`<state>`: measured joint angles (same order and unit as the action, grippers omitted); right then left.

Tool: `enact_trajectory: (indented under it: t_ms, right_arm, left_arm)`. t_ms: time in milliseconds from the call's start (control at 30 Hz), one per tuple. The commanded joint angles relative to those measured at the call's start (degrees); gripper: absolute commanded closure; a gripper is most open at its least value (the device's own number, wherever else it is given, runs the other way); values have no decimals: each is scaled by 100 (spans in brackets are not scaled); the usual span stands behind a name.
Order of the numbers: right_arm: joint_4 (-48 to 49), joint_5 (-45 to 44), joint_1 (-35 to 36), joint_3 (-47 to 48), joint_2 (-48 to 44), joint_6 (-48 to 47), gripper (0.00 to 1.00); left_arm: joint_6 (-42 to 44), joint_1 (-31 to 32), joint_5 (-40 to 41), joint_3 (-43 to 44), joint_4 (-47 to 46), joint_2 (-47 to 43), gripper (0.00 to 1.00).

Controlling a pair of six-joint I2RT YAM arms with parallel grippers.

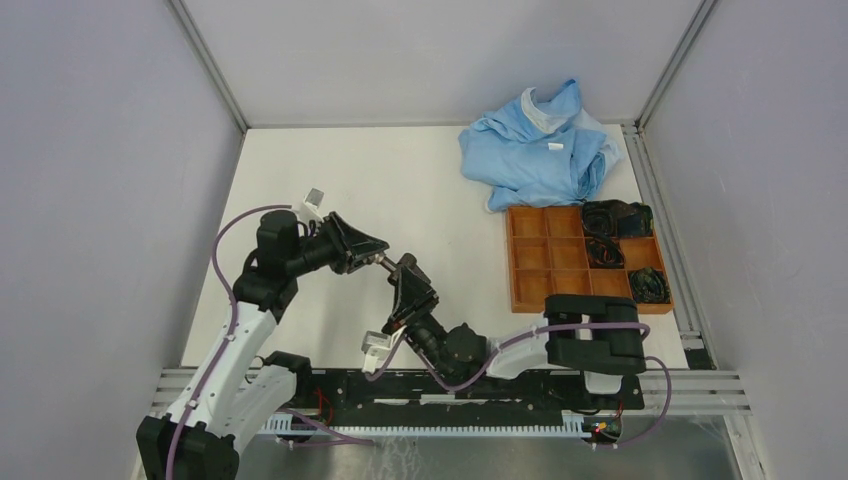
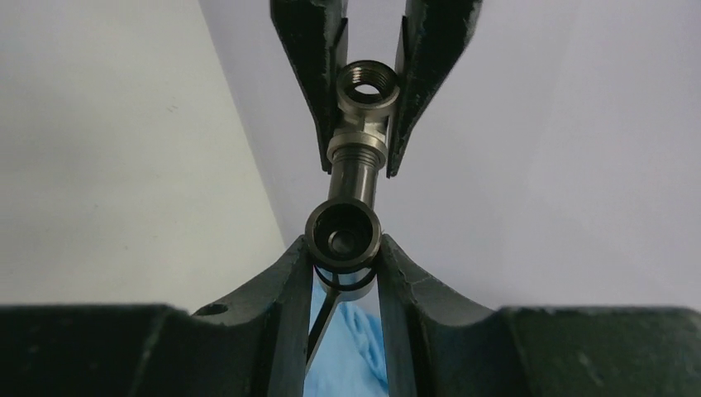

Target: Install the water faucets

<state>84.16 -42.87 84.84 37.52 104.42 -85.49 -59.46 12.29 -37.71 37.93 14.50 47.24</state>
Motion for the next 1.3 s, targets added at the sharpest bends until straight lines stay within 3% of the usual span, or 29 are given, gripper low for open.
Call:
enact_trajectory:
  t_ms: [0, 133, 267, 467, 633, 767, 933, 1000, 1100, 1267]
  right_arm:
    - [-252, 362, -59, -82, -1129, 2074, 64]
    - [-1077, 798, -203, -161, -1786, 3656, 69]
    - [-2013, 1810, -528, -106, -2401, 5422, 71]
    - [-2076, 3730, -1593, -211, -2885, 8791, 73]
    - [-1258, 5034, -2324, -306, -2702, 11411, 72]
    - [531, 5656, -2828, -464, -1993, 13811, 72]
    - [2530, 5718, -3099, -227, -796, 16401, 75]
    - [2798, 5736, -3122, -48, -455, 16978, 67]
    - [2763, 5679, -3156, -158, -427, 16970, 49]
    - [2105, 5737, -3429, -892, -1138, 16228, 3]
  left_arm:
    - [100, -8, -362, 192, -332, -18, 98]
    - [-35, -8, -625, 82, -640, -29, 98]
    - [-32, -8, -752, 52, -734, -51, 98]
    - [65, -8, -767, 13, -931, -161, 98]
    - [58, -8, -781, -54, -1143, -198, 98]
    - [83, -7, -771, -3, -1216, -257, 98]
    - [112, -11, -777, 31, -1199, -279, 98]
    - [123, -13, -769, 27, -1191, -329, 98]
    - [158, -16, -724, 62, -1099, -370, 98]
    - [266, -23, -659, 128, -733, -312, 98]
